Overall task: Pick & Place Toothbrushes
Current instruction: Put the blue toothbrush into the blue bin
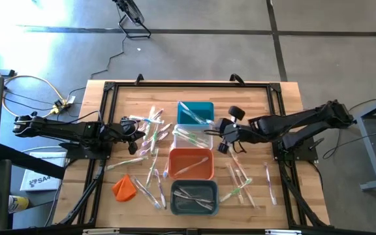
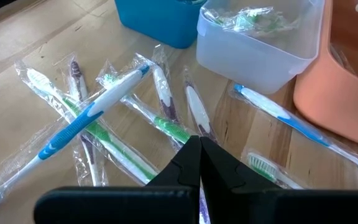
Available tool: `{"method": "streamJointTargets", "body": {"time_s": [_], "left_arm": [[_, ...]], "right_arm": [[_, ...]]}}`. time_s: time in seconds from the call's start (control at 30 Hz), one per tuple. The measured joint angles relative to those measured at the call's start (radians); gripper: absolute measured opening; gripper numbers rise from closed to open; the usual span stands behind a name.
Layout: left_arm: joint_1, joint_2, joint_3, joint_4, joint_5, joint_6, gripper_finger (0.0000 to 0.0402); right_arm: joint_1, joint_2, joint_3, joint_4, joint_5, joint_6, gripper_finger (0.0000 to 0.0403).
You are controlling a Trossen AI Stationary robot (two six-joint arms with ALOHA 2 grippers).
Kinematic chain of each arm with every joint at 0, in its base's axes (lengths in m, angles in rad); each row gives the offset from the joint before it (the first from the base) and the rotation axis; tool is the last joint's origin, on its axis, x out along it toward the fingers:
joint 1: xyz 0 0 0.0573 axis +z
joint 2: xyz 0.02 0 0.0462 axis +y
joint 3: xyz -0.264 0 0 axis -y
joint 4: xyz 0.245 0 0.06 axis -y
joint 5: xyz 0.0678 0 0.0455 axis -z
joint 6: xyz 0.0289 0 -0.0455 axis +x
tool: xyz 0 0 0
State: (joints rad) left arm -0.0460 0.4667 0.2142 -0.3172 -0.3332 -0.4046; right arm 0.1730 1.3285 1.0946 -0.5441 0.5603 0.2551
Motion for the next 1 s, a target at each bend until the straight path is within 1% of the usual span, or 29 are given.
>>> {"method": "streamJointTargets", "body": {"time_s": [0.13,0.4,0.57,0.67,0.9,1.0], "left_arm": [[0.0,0.0,0.0,0.0,0.0,0.0,0.0],[0.0,0.0,0.0,0.0,0.0,0.003,0.0],[0.0,0.0,0.0,0.0,0.0,0.003,0.0],[0.0,0.0,0.0,0.0,0.0,0.003,0.0],[0.0,0.0,0.0,0.0,0.0,0.003,0.0],[0.0,0.0,0.0,0.0,0.0,0.003,0.0]], "right_arm": [[-0.005,0.0,0.005,0.203,0.048,-0.077,0.001],[-0.005,0.0,0.005,0.561,0.194,-0.196,0.001],[-0.005,0.0,0.005,0.739,0.232,-0.256,0.001],[-0.005,0.0,0.005,0.782,0.233,-0.258,0.001],[-0.003,0.013,0.005,0.788,0.233,-0.238,0.001],[-0.003,0.035,0.005,0.788,0.253,-0.226,0.0011]]}}
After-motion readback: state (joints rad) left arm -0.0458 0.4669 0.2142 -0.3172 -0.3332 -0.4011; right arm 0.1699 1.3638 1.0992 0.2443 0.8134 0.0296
